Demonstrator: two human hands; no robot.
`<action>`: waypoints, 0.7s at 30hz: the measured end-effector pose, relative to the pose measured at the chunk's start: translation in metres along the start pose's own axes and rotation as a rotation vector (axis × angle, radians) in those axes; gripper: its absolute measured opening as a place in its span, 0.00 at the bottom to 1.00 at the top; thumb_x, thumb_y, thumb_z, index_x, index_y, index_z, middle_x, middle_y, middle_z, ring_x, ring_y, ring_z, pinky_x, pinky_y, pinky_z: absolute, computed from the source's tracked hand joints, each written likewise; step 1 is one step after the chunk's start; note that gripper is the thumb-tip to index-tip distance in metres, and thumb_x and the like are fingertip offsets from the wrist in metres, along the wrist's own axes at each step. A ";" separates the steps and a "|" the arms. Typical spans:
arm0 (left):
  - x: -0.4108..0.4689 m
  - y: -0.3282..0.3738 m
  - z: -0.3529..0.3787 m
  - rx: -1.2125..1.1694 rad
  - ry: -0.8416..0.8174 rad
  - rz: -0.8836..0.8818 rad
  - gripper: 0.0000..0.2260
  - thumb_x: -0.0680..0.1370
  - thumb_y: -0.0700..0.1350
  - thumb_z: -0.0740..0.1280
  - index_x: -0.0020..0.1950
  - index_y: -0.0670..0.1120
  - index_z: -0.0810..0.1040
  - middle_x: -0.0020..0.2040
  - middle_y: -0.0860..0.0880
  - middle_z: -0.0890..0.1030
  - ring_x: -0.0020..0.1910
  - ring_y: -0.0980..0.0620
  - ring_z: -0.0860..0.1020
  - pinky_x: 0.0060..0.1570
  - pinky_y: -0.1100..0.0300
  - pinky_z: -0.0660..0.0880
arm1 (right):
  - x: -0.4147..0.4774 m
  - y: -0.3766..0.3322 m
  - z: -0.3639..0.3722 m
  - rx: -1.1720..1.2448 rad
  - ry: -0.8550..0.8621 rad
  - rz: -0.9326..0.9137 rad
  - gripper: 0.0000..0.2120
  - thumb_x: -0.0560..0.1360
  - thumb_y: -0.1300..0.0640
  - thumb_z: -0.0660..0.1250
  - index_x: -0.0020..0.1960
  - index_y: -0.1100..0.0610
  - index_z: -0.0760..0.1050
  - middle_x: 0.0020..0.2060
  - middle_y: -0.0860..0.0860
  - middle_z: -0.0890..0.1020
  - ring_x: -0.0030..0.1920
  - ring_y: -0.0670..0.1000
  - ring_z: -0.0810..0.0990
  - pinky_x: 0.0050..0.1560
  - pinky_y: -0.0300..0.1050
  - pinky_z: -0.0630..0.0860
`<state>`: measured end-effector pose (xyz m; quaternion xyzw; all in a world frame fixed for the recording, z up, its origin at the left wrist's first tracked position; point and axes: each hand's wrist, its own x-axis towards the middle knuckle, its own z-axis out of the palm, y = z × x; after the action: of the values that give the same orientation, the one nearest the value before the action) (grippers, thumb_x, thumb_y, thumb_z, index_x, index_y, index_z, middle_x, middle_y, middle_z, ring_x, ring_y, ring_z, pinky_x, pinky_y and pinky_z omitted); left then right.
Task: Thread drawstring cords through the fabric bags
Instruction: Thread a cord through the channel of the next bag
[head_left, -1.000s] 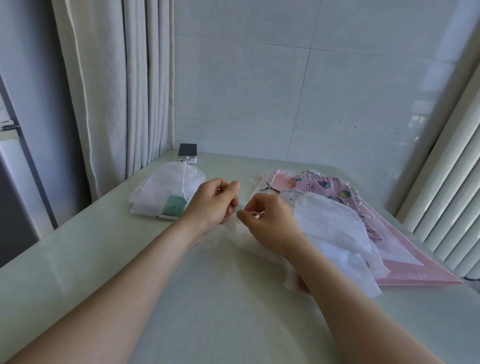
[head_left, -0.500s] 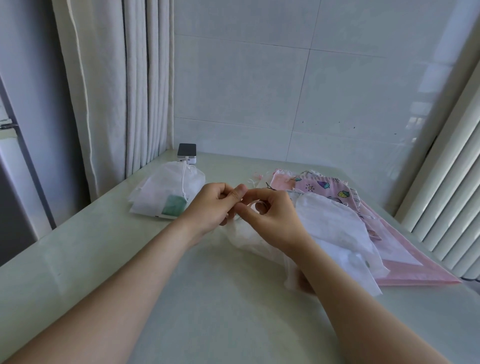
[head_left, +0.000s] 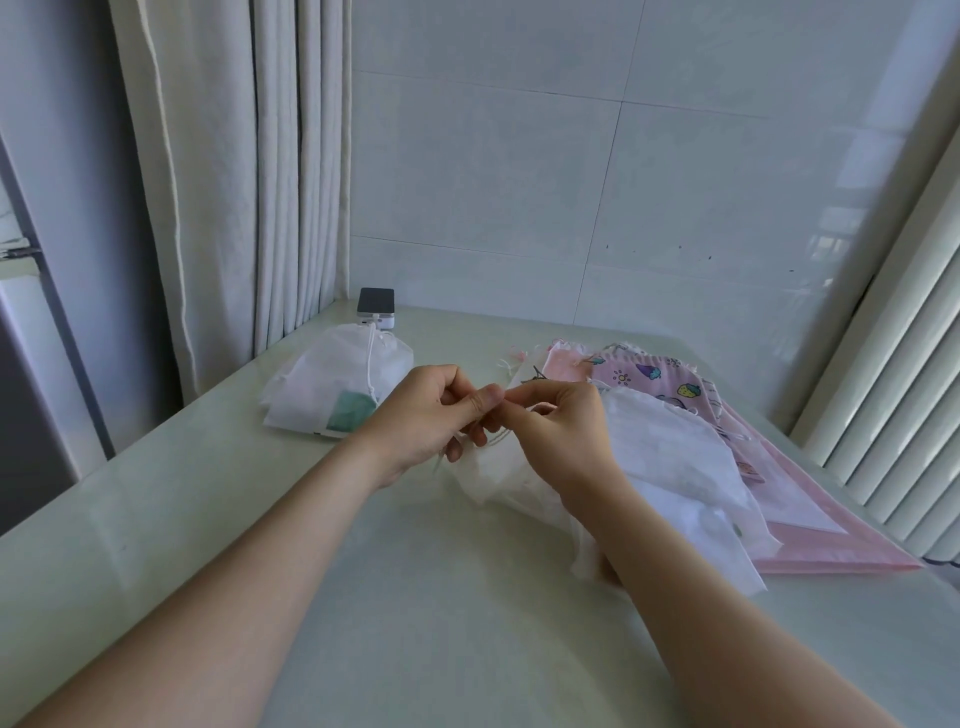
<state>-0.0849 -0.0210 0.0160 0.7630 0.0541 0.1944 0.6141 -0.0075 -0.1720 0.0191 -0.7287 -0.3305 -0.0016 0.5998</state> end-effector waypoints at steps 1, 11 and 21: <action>0.000 0.000 0.000 -0.003 -0.009 0.002 0.15 0.82 0.49 0.72 0.49 0.36 0.76 0.41 0.42 0.85 0.38 0.48 0.82 0.27 0.58 0.73 | 0.000 -0.001 0.000 0.002 0.025 0.018 0.07 0.73 0.56 0.75 0.36 0.51 0.86 0.33 0.47 0.86 0.38 0.53 0.83 0.42 0.49 0.78; -0.003 0.004 0.000 0.055 -0.055 0.004 0.08 0.83 0.44 0.70 0.50 0.40 0.83 0.40 0.44 0.84 0.39 0.51 0.82 0.34 0.57 0.79 | 0.003 0.009 0.007 -0.264 0.080 -0.116 0.05 0.77 0.59 0.64 0.42 0.55 0.75 0.33 0.45 0.77 0.33 0.46 0.74 0.35 0.41 0.68; -0.007 0.009 0.000 0.142 -0.102 0.010 0.07 0.82 0.42 0.72 0.51 0.39 0.87 0.38 0.43 0.81 0.37 0.52 0.81 0.38 0.55 0.83 | 0.006 0.013 -0.008 -0.699 -0.007 -0.551 0.05 0.77 0.56 0.63 0.45 0.55 0.68 0.33 0.47 0.74 0.37 0.55 0.73 0.35 0.48 0.63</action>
<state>-0.0925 -0.0255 0.0231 0.8139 0.0329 0.1540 0.5593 0.0063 -0.1772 0.0123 -0.7723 -0.4942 -0.2705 0.2936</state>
